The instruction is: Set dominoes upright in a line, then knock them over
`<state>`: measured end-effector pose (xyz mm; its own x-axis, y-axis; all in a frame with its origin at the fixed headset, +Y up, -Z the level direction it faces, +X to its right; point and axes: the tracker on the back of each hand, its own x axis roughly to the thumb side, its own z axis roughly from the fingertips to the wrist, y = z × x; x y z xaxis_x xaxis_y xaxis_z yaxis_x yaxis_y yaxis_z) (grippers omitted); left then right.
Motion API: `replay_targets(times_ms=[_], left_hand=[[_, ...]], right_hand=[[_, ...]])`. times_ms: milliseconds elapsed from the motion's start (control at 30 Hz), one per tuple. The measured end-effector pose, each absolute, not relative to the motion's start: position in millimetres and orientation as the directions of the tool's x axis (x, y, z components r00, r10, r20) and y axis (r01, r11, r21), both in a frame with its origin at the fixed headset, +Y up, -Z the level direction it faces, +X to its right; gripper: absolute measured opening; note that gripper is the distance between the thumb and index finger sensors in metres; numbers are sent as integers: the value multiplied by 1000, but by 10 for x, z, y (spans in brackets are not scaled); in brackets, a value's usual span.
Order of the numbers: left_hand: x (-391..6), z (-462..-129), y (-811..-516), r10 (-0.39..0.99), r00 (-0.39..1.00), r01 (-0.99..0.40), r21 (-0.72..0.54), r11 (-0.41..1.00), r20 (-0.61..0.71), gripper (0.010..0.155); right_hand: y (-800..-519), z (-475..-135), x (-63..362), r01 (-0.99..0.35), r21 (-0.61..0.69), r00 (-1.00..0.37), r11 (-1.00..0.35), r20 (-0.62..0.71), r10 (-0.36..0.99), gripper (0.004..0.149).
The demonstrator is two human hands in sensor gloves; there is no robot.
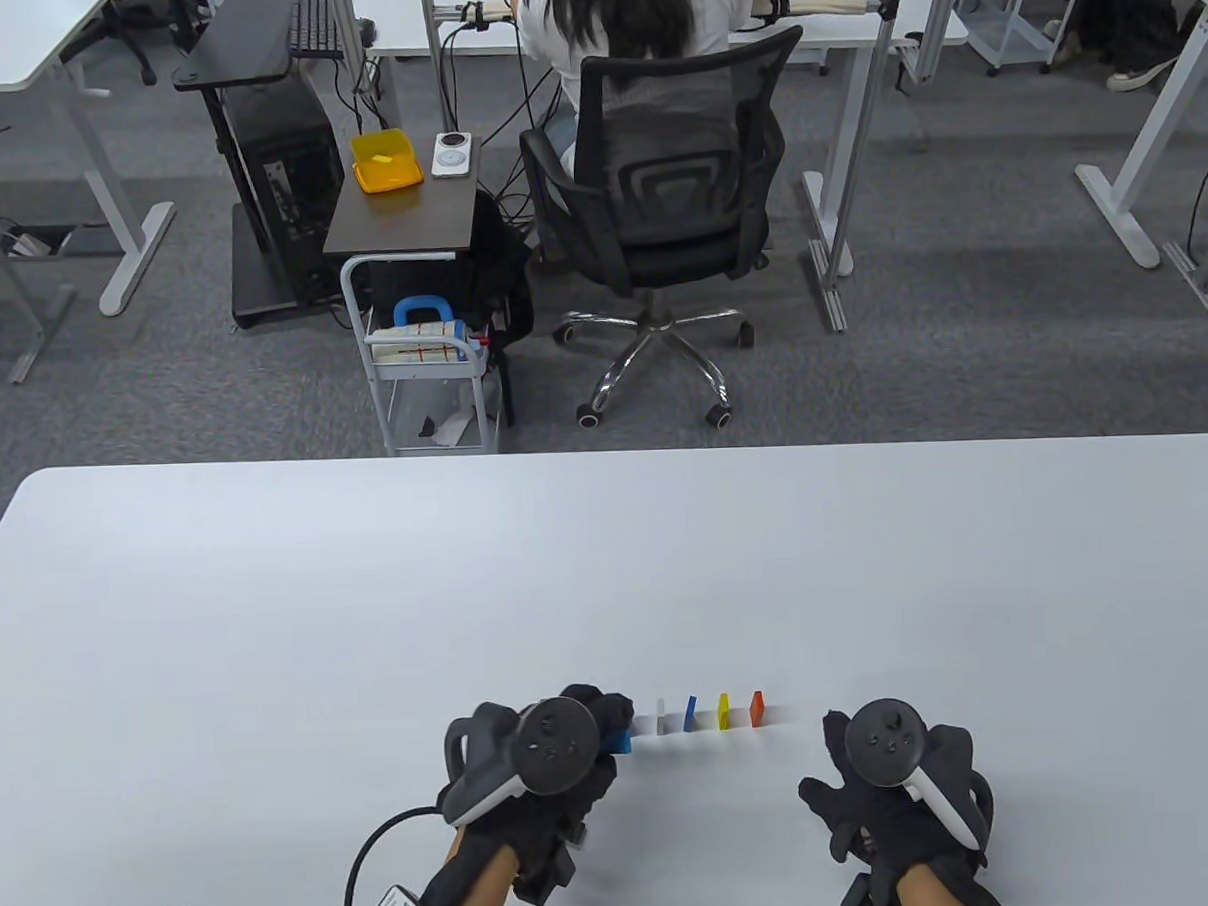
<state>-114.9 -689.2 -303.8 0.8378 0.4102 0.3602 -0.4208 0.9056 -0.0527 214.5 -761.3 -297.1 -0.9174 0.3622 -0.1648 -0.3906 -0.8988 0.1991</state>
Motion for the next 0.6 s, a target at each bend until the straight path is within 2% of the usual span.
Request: replay_targets(times_ms=[133, 200, 233, 367, 600], left_hand=[[-1538, -3130, -6914, 566, 779, -580, -34, 814, 270, 63], [-1692, -3162, -6964, 589, 774, -600, -29, 800, 230, 80], [-1760, -3182, -6994, 596, 772, -606, -26, 795, 222, 82], [-1904, -3234, -7078, 625, 760, -635, -5, 773, 180, 61], [-2151, -3309, -7254, 682, 724, -688, 42, 724, 105, 52]], right_hand=[[-7626, -2976, 2150, -390, 202, -917, -898, -171, 360, 78], [-7632, -2978, 2152, -389, 204, -917, -898, -174, 358, 78], [-7634, -2981, 2153, -390, 204, -917, -898, -175, 358, 78], [-7640, -2986, 2151, -387, 206, -918, -899, -177, 354, 78], [-7646, -2982, 2157, -387, 204, -918, -899, -181, 354, 78]])
